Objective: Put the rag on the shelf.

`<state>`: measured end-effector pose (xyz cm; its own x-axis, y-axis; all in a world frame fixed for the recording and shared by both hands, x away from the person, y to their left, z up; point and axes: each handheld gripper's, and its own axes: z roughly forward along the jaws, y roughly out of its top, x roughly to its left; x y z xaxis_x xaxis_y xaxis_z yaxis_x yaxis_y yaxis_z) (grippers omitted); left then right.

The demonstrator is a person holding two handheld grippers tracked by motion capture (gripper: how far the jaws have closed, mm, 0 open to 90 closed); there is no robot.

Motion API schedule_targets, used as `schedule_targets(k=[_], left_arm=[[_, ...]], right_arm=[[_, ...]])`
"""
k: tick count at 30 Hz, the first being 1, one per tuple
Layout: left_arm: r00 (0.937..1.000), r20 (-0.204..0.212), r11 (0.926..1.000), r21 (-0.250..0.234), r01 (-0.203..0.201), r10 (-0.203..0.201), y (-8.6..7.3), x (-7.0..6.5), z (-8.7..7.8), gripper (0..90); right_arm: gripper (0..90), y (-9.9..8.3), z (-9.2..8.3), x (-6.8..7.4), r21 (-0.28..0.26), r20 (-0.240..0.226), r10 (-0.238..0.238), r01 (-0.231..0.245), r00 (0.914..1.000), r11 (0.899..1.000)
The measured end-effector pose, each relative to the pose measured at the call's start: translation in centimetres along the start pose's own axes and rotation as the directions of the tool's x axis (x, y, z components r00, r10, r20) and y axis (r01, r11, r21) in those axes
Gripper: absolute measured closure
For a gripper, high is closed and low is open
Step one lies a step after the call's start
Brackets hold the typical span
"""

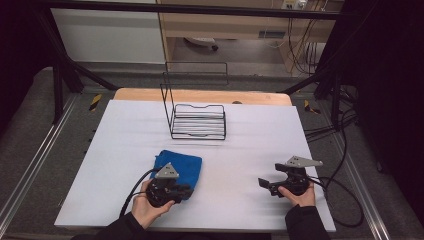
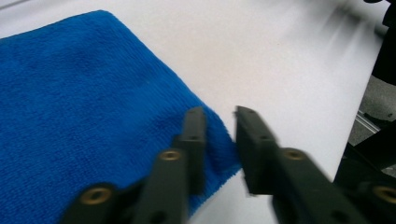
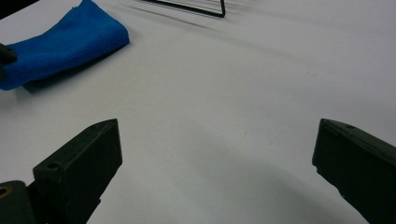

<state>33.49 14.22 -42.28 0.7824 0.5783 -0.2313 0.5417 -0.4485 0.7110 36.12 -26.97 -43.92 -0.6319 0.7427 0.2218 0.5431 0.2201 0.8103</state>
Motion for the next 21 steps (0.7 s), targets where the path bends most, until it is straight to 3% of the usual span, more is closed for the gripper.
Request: schedule_targets(k=[1, 2, 3, 5, 8, 11, 15, 16, 21], left_arm=[[1.0000, -0.002, 1.0000, -0.003, 0.002, -0.002, 0.0, 0.1, -0.1, 67.7], [1.0000, -0.006, 1.0000, 0.001, -0.003, 0.003, 0.0, 0.2, -0.3, 59.0], [0.9999, -0.013, 1.0000, -0.002, -0.007, 0.007, 0.1, 0.3, -0.6, 59.0], [0.9996, -0.028, 0.9999, -0.011, -0.006, 0.006, 0.1, 0.7, -1.4, 46.8], [0.9972, -0.075, 0.9997, -0.024, 0.003, -0.004, -0.1, 1.8, -2.8, 39.3], [0.9907, -0.134, 0.9994, -0.029, 0.019, -0.022, -0.5, 3.4, -4.1, 34.7], [0.9787, -0.198, 0.9985, -0.021, 0.051, -0.054, -1.5, 5.4, -5.3, 31.3], [0.9731, -0.221, 0.9978, -0.010, 0.065, -0.065, -2.2, 6.1, -5.6, 31.2], [0.9681, -0.240, 0.9961, 0.030, 0.084, -0.074, -3.4, 7.0, -5.7, 34.8]], right_arm=[[2.1, 0.0, 0.0, 0.0, 0.000, 0.000, 0.000, 0.000, 1.0000, 1.000], [2.1, 0.0, 0.0, 0.0, 0.000, 0.000, -0.002, 0.002, 1.0000, 1.000], [2.1, 0.0, 0.0, 0.0, 0.000, 0.000, -0.002, 0.002, 1.0000, 1.000], [2.3, 0.0, 0.1, 0.0, 0.004, -0.002, 0.002, -0.002, 1.0000, 1.000], [2.6, 0.0, 0.3, 0.1, 0.004, -0.006, 0.007, -0.007, 1.0000, 1.000], [3.2, 0.1, 0.5, 0.5, 0.006, -0.004, 0.000, 0.000, 1.0000, 1.000], [4.9, 0.6, 1.0, 1.3, -0.003, -0.010, 0.001, -0.001, 1.0000, 1.000], [5.7, 0.7, 1.2, 1.5, -0.014, -0.011, 0.002, -0.002, 0.9999, 1.000], [7.3, 1.9, 2.7, 3.3, -0.018, 0.006, 0.011, -0.010, 0.9999, 1.000]])
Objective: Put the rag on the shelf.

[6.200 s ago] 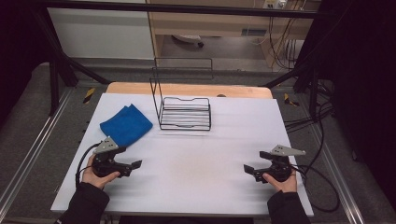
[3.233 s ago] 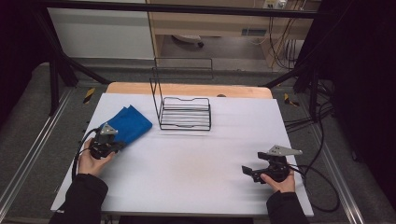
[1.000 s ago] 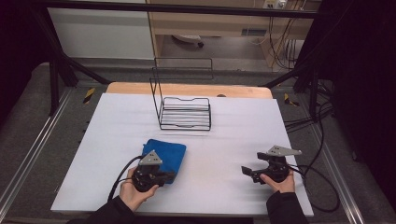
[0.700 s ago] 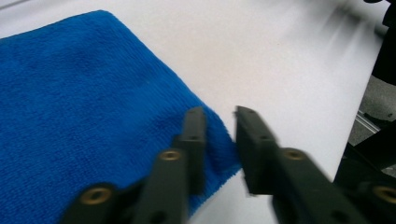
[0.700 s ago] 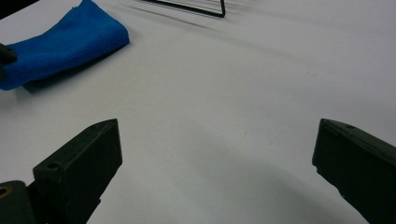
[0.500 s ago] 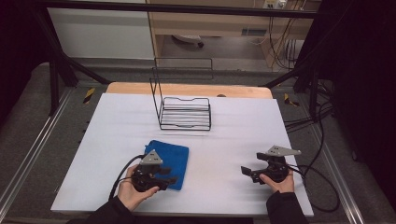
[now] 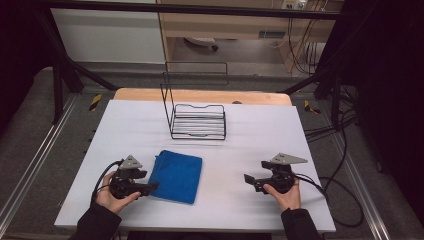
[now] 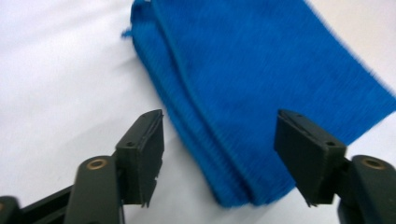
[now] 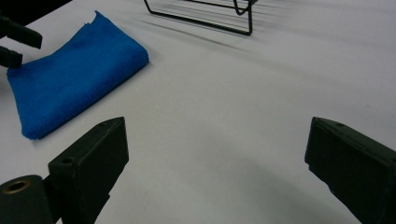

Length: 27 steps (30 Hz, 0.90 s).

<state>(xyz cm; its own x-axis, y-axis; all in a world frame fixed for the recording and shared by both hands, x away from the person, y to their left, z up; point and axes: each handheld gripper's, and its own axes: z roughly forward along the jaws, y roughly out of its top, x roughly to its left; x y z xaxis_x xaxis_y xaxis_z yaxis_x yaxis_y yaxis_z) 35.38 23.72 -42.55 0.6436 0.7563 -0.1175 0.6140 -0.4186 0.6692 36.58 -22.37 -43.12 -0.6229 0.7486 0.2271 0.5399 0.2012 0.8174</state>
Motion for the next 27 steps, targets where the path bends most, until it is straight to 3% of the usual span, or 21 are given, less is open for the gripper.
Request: schedule_targets(k=[6, 11, 17, 21, 23, 27], left_arm=[[0.9997, -0.017, 0.9995, 0.028, 0.016, -0.016, -0.6, 0.5, 0.4, 48.2], [0.9994, 0.008, 0.9987, 0.039, 0.032, -0.032, -1.1, 0.5, 0.7, 62.1], [0.9988, 0.024, 0.9980, 0.047, 0.042, -0.043, -1.3, 0.3, 0.8, 71.2], [0.9983, 0.030, 0.9977, 0.046, 0.050, -0.051, -1.4, 0.1, 0.9, 74.8], [0.9975, 0.036, 0.9971, 0.048, 0.058, -0.060, -1.4, 0.0, 0.9, 79.1], [0.9972, 0.036, 0.9967, 0.049, 0.064, -0.065, -1.4, 0.1, 0.9, 80.7]], right_arm=[[10.3, 1.6, 2.9, 2.6, 0.031, 0.033, -0.007, 0.006, 0.9994, 1.000], [15.2, 2.9, 5.7, 4.9, 0.066, 0.006, -0.025, 0.025, 0.9997, 0.998], [28.0, 4.8, 9.5, 7.6, 0.091, -0.018, -0.048, 0.049, 0.9987, 0.995], [35.9, 5.5, 11.4, 8.4, 0.111, -0.021, -0.036, 0.038, 0.9991, 0.993], [46.0, 5.7, 12.9, 8.7, 0.136, -0.014, -0.012, 0.014, 0.9998, 0.991], [55.4, 5.6, 13.8, 8.7, 0.147, 0.009, -0.007, 0.006, 0.9999, 0.989]])
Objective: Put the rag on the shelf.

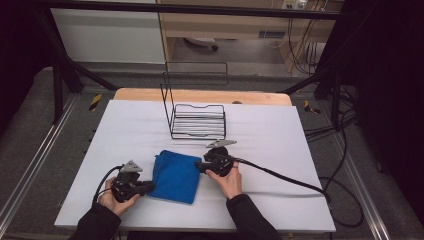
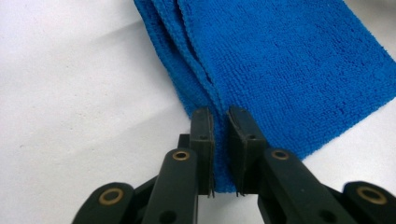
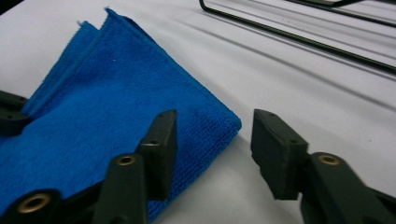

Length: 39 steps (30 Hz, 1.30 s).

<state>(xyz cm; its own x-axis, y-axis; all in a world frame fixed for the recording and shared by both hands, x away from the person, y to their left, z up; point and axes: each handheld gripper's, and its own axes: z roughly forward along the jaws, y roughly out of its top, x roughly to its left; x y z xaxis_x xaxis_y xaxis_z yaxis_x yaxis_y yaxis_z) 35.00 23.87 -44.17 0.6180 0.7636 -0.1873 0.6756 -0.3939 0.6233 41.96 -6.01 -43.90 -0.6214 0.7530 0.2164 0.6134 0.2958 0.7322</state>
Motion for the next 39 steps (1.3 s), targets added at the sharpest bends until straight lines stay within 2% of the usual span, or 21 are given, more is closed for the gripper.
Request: schedule_targets(k=[1, 7, 10, 13, 15, 16, 19, 24, 26, 28, 31, 35, 36, 39], left_arm=[[1.0000, 0.002, 1.0000, -0.002, 0.007, -0.007, 0.0, 0.0, 0.0, 81.1], [0.9999, -0.007, 0.9999, -0.009, 0.012, -0.012, -0.1, -0.1, 0.1, 80.7], [0.9998, -0.014, 0.9998, -0.012, 0.015, -0.015, -0.1, -0.1, 0.1, 80.2], [0.9996, -0.016, 0.9997, -0.009, 0.021, -0.021, -0.1, -0.2, 0.1, 81.0], [0.9997, -0.011, 0.9997, -0.008, 0.022, -0.022, 0.0, -0.2, 0.1, 83.4], [0.9997, -0.011, 0.9998, -0.006, 0.021, -0.021, 0.0, -0.2, 0.1, 83.4], [0.9994, -0.007, 0.9994, -0.005, 0.035, -0.035, 0.0, -0.3, 0.0, 84.9], [0.9971, 0.029, 0.9973, -0.019, 0.071, -0.070, 0.0, -0.4, -0.2, 85.3], [0.9960, 0.045, 0.9964, -0.031, 0.079, -0.077, 0.1, -0.8, -0.3, 85.3], [0.9926, 0.078, 0.9946, -0.039, 0.096, -0.093, 0.2, -1.2, -0.3, 85.2], [0.9900, 0.108, 0.9946, -0.040, 0.096, -0.091, 0.3, -2.2, 0.0, 85.1], [0.9930, 0.091, 0.9962, -0.037, 0.079, -0.076, 0.4, -3.0, 0.6, 84.2], [0.9939, 0.086, 0.9967, -0.037, 0.073, -0.069, 0.3, -3.0, 0.7, 82.7], [0.9962, 0.070, 0.9974, -0.045, 0.056, -0.052, 0.3, -3.0, 0.6, 75.4]], right_arm=[[58.5, -0.1, 0.3, 0.0, 0.006, 0.005, 0.019, -0.019, 0.9998, 1.000], [63.5, -0.5, 0.8, 0.1, 0.023, -0.003, 0.041, -0.041, 0.9991, 0.999], [68.6, -0.7, 1.1, 0.3, 0.041, -0.019, 0.068, -0.068, 0.9975, 0.997], [70.6, -0.9, 1.4, 0.5, 0.039, -0.015, 0.065, -0.065, 0.9977, 0.997], [78.0, -0.9, 1.4, 0.6, 0.038, -0.012, 0.078, -0.077, 0.9969, 0.996], [78.0, -0.9, 1.4, 0.6, 0.038, -0.012, 0.078, -0.077, 0.9969, 0.996], [86.0, -0.8, 1.2, 0.6, 0.035, -0.024, 0.083, -0.082, 0.9963, 0.996], [87.2, -0.1, 0.1, 0.4, 0.029, -0.031, 0.071, -0.071, 0.9970, 0.997], [87.3, 0.4, -0.6, 0.2, 0.034, -0.033, 0.065, -0.064, 0.9973, 0.997], [87.3, 0.8, -1.2, 0.0, 0.046, -0.027, 0.057, -0.056, 0.9980, 0.997], [87.3, 1.1, -1.7, -0.2, 0.058, -0.018, 0.053, -0.052, 0.9984, 0.997], [86.9, 1.3, -1.8, -0.5, 0.084, 0.008, 0.040, -0.041, 0.9992, 0.996], [86.0, 1.1, -1.5, -0.6, 0.096, 0.030, 0.020, -0.023, 0.9993, 0.995], [79.3, 0.7, -0.6, -0.7, 0.097, 0.043, -0.014, 0.009, 0.9990, 0.995]])
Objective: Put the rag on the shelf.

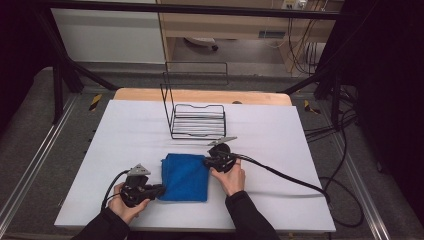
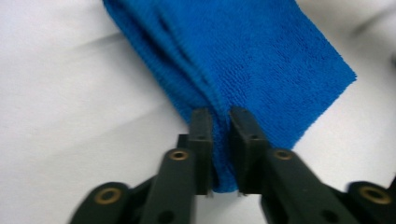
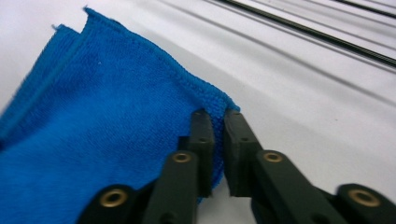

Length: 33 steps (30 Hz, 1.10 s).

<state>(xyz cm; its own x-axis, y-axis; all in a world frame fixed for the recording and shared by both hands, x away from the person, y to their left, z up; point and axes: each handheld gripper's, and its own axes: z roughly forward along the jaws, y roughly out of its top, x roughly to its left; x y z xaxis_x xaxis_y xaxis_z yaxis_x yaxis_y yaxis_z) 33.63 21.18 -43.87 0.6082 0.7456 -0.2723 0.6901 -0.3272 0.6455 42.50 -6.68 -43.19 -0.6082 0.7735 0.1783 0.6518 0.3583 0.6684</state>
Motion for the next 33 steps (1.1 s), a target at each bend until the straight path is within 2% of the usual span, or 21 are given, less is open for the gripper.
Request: schedule_targets(k=[2, 3, 4, 5, 6, 8, 9, 10, 11, 12, 13, 15, 17, 18, 20, 22, 24, 28, 30, 32, 33], left_arm=[[0.9999, -0.008, 0.9999, -0.007, -0.011, 0.011, 0.1, 0.1, -0.2, 66.8], [0.9998, -0.013, 0.9998, -0.013, -0.016, 0.016, 0.2, 0.2, -0.4, 66.8], [0.9996, -0.017, 0.9996, -0.021, -0.021, 0.020, 0.3, 0.3, -0.5, 56.7], [0.9992, -0.026, 0.9990, -0.030, -0.032, 0.032, 0.6, 0.4, -0.7, 56.7], [0.9990, -0.028, 0.9985, -0.040, -0.037, 0.036, 0.8, 0.6, -0.9, 49.4], [0.9977, -0.039, 0.9969, -0.054, -0.057, 0.055, 1.4, 0.9, -1.1, 40.6], [0.9970, -0.044, 0.9962, -0.056, -0.066, 0.064, 1.8, 1.1, -1.2, 40.6], [0.9961, -0.056, 0.9960, -0.055, -0.071, 0.067, 2.3, 1.3, -1.3, 32.3], [0.9954, -0.064, 0.9956, -0.057, -0.075, 0.071, 2.7, 1.6, -1.4, 32.3], [0.9933, -0.080, 0.9940, -0.064, -0.088, 0.083, 3.1, 1.8, -1.4, 30.5], [0.9915, -0.094, 0.9934, -0.063, -0.096, 0.090, 3.5, 2.0, -1.4, 23.3], [0.9924, -0.092, 0.9947, -0.056, -0.087, 0.081, 4.3, 2.6, -1.4, 18.8], [0.9933, -0.096, 0.9958, -0.059, -0.070, 0.064, 5.1, 3.3, -1.1, 17.8], [0.9904, -0.124, 0.9960, -0.057, -0.069, 0.061, 5.8, 3.8, -0.7, 17.8], [0.9904, -0.128, 0.9967, -0.055, -0.061, 0.053, 6.1, 4.1, -0.5, 17.5], [0.9919, -0.124, 0.9981, -0.051, -0.034, 0.027, 6.7, 4.6, 0.2, 18.2], [0.9927, -0.119, 0.9990, -0.039, -0.022, 0.017, 7.2, 5.0, 0.9, 21.4], [0.9919, -0.126, 0.9997, -0.018, -0.015, 0.012, 7.5, 5.4, 2.6, 28.3], [0.9937, -0.112, 1.0000, -0.007, -0.004, 0.003, 7.5, 5.6, 3.2, 30.8], [0.9938, -0.111, 1.0000, 0.000, -0.009, 0.009, 7.4, 5.7, 3.7, 37.5], [0.9937, -0.111, 0.9999, 0.004, -0.014, 0.014, 7.3, 5.6, 3.8, 37.5]], right_arm=[[70.4, -0.3, 0.4, -0.1, -0.008, -0.015, 0.000, 0.000, 0.9999, 1.000], [70.4, -0.3, 0.4, -0.1, -0.008, -0.015, 0.000, 0.000, 0.9999, 1.000], [63.2, -0.5, 0.2, -0.4, -0.034, -0.042, 0.015, -0.016, 0.9990, 0.999], [63.2, -0.5, 0.2, -0.4, -0.034, -0.042, 0.015, -0.016, 0.9990, 0.999], [54.0, -0.6, -0.4, -0.8, -0.068, -0.055, 0.020, -0.024, 0.9983, 0.997], [45.2, -0.6, -1.3, -1.2, -0.094, -0.066, 0.010, -0.016, 0.9978, 0.995], [45.2, -0.6, -1.3, -1.2, -0.094, -0.066, 0.010, -0.016, 0.9978, 0.995], [37.2, -0.7, -2.3, -1.7, -0.112, -0.074, -0.001, -0.007, 0.9972, 0.994], [37.2, -0.7, -2.3, -1.7, -0.112, -0.074, -0.001, -0.007, 0.9972, 0.994], [32.9, -0.8, -2.7, -2.0, -0.124, -0.071, -0.016, 0.007, 0.9974, 0.992], [24.3, -1.0, -3.6, -2.3, -0.139, -0.074, -0.027, 0.016, 0.9969, 0.990], [19.2, -1.4, -4.4, -2.7, -0.154, -0.073, -0.045, 0.033, 0.9963, 0.987], [15.1, -1.8, -5.1, -3.1, -0.169, -0.069, -0.057, 0.044, 0.9960, 0.985], [12.5, -2.0, -5.4, -3.2, -0.166, -0.074, -0.055, 0.043, 0.9957, 0.985], [8.9, -2.6, -5.9, -3.5, -0.164, -0.069, -0.064, 0.052, 0.9955, 0.985], [7.8, -2.9, -6.1, -3.6, -0.161, -0.065, -0.064, 0.053, 0.9958, 0.985], [6.1, -3.6, -6.5, -3.9, -0.155, -0.058, -0.065, 0.056, 0.9962, 0.986], [5.4, -5.1, -6.8, -4.5, -0.158, -0.066, -0.037, 0.026, 0.9972, 0.987], [4.3, -5.3, -6.9, -4.7, -0.145, -0.063, -0.034, 0.024, 0.9974, 0.989], [4.8, -5.4, -7.0, -4.9, -0.158, -0.073, -0.021, 0.009, 0.9971, 0.987], [4.8, -5.4, -7.0, -4.9, -0.158, -0.073, -0.021, 0.009, 0.9971, 0.987]])
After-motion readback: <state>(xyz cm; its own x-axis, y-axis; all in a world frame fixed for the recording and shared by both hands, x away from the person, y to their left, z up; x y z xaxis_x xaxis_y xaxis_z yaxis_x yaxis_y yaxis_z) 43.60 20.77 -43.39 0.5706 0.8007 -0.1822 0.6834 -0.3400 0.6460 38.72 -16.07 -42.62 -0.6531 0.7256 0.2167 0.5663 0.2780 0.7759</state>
